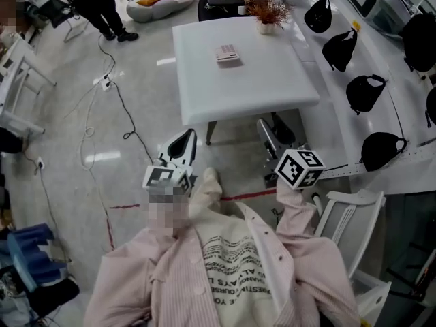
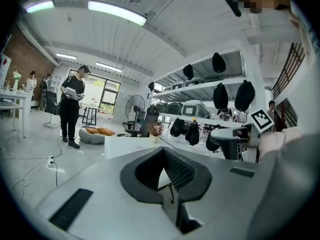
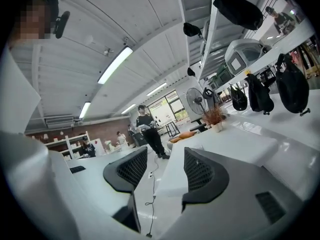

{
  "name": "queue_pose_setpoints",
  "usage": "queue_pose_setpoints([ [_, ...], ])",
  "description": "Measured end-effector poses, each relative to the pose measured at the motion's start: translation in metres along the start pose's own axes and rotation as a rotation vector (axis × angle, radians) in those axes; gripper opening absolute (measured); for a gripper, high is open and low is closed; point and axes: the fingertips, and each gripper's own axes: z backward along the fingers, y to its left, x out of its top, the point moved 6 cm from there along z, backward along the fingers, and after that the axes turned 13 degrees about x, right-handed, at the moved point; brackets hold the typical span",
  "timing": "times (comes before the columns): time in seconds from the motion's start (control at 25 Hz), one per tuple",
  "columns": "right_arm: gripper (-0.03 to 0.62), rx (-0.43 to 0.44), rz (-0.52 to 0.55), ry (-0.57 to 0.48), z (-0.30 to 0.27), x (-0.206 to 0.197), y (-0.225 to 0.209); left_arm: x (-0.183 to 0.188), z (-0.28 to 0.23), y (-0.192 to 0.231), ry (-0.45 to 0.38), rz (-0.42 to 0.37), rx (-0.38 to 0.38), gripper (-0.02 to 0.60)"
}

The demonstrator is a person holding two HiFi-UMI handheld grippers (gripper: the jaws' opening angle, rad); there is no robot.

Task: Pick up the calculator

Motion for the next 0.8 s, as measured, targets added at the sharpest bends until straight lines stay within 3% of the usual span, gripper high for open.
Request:
queue_pose_setpoints([
  [0.44,0.198,-0.025,-0.057,0.038,-0.097,0.009,-0.037,0.022,-0.093,0.058,0.044,0.02,-0.022,0.002],
  [0.8,0.198,-0.047,-0.121,0.036,-0.145,0.004,-0.058,0.029,-0.14,0.087,0.063,0.009,-0.055,0.002],
])
